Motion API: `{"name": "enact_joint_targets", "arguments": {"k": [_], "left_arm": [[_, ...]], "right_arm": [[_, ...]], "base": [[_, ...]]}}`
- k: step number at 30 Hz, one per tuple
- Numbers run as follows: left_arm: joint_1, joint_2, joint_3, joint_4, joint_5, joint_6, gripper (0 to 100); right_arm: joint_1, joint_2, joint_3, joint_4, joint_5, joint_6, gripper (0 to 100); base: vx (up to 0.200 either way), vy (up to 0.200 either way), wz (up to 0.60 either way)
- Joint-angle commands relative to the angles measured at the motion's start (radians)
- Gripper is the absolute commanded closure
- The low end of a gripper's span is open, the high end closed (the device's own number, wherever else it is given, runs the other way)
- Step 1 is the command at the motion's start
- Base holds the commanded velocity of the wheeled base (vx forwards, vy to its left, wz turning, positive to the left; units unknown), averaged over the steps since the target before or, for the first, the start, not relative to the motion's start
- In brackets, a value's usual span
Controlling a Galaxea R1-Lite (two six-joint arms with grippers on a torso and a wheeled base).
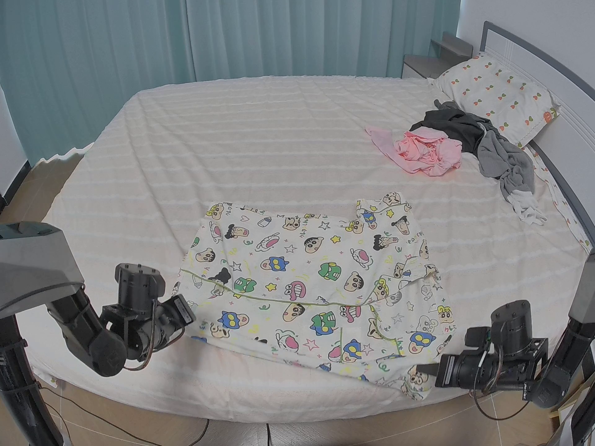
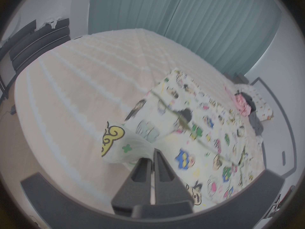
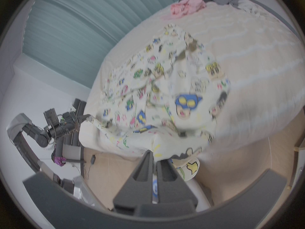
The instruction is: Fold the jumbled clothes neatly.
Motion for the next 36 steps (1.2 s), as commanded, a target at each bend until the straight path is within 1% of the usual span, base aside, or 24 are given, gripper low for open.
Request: {"name": "enact_joint_targets", "arguments": {"k": [1, 7, 10, 11, 12, 15, 22, 23, 30, 34, 35, 36], "left_arm": [[0.019, 0.039, -0.168, 0.021, 0.015, -0.009, 100], [0.028, 0.144, -0.379, 0.117, 0.011, -0.012, 100], [0.031, 0.199, -0.468, 0.163, 0.012, -0.015, 100], [0.033, 0.202, -0.473, 0.166, 0.012, -0.015, 100], [0.034, 0.24, -0.531, 0.198, 0.011, -0.016, 100], [0.037, 0.277, -0.593, 0.226, 0.011, -0.018, 100], [0.037, 0.308, -0.672, 0.284, 0.011, -0.018, 100], [0.036, 0.309, -0.68, 0.288, 0.011, -0.018, 0], [0.037, 0.308, -0.682, 0.285, 0.012, -0.024, 0], [0.037, 0.302, -0.682, 0.285, 0.017, -0.062, 0], [0.037, 0.302, -0.682, 0.285, 0.018, -0.065, 0], [0.039, 0.294, -0.68, 0.285, 0.018, -0.065, 0]], "right_arm": [[-0.074, -0.021, -0.127, -0.006, -0.015, 0.0, 100], [-0.112, 0.076, -0.244, -0.009, -0.007, 0.0, 100], [-0.128, 0.125, -0.284, -0.027, -0.007, 0.0, 100], [-0.128, 0.128, -0.285, -0.029, -0.007, 0.0, 100], [-0.14, 0.171, -0.31, -0.053, -0.005, 0.0, 100], [-0.154, 0.223, -0.334, -0.086, -0.005, 0.0, 100], [-0.175, 0.298, -0.362, -0.158, -0.001, -0.002, 100], [-0.183, 0.306, -0.371, -0.17, 0.005, 0.0, 100], [-0.194, 0.302, -0.384, -0.193, 0.019, -0.002, 100], [-0.194, 0.311, -0.37, -0.196, 0.031, -0.003, 100], [-0.195, 0.312, -0.373, -0.196, 0.036, -0.002, 0], [-0.198, 0.312, -0.374, -0.196, 0.045, 0.0, 0]], "base": [[0.0, 0.0, 0.0], [0.0, 0.0, 0.0], [0.0, 0.0, 0.0], [0.0, 0.0, 0.0], [0.0, 0.0, 0.0], [0.0, 0.0, 0.0], [0.0, 0.0, 0.0], [0.0, 0.0, 0.0], [0.0, 0.0, 0.0], [0.0, 0.0, 0.0], [0.0, 0.0, 0.0], [0.0, 0.0, 0.0]]}}
